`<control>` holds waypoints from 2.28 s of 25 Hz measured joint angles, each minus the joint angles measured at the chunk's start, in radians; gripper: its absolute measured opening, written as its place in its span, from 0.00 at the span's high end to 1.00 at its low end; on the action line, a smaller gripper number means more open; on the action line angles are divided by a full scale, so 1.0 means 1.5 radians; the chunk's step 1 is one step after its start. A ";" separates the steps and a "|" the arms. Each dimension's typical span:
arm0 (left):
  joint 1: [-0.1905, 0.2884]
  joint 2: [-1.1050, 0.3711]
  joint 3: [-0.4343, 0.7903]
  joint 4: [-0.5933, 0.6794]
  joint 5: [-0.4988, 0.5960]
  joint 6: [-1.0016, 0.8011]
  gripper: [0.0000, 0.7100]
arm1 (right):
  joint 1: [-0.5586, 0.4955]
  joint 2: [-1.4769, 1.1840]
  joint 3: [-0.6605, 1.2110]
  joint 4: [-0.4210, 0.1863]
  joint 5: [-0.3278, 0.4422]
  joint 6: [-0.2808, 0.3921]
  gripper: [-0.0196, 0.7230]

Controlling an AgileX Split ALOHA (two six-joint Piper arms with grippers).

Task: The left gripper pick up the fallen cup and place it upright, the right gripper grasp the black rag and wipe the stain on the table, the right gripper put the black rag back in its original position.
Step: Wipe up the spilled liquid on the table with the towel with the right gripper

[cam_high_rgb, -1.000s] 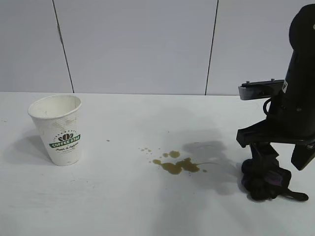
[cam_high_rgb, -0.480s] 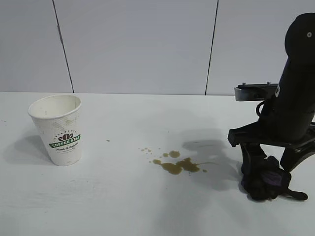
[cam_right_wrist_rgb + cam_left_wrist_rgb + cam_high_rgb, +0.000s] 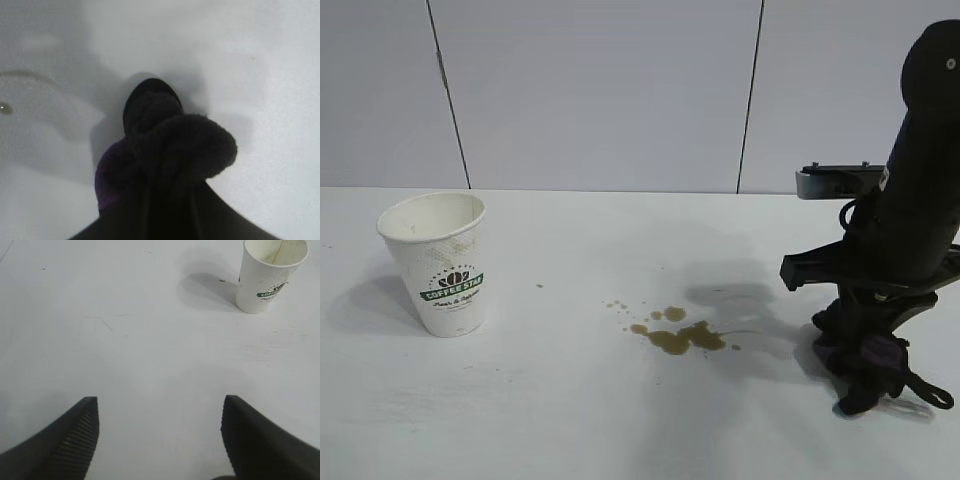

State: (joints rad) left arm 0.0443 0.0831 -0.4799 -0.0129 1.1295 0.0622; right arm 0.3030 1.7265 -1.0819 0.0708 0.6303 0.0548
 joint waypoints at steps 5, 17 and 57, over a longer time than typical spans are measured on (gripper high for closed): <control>0.000 0.000 0.000 0.000 0.000 0.000 0.30 | 0.086 0.005 -0.072 0.018 -0.010 0.001 0.87; 0.000 0.000 0.000 0.000 0.000 0.000 0.30 | 0.194 0.157 -0.119 0.028 -0.188 0.036 0.87; 0.000 0.000 0.000 0.000 0.000 0.000 0.30 | 0.194 0.349 -0.362 0.035 0.086 -0.019 0.87</control>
State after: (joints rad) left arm 0.0443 0.0831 -0.4799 -0.0129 1.1295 0.0622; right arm 0.5936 2.2506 -1.6243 0.1233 0.7599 0.0270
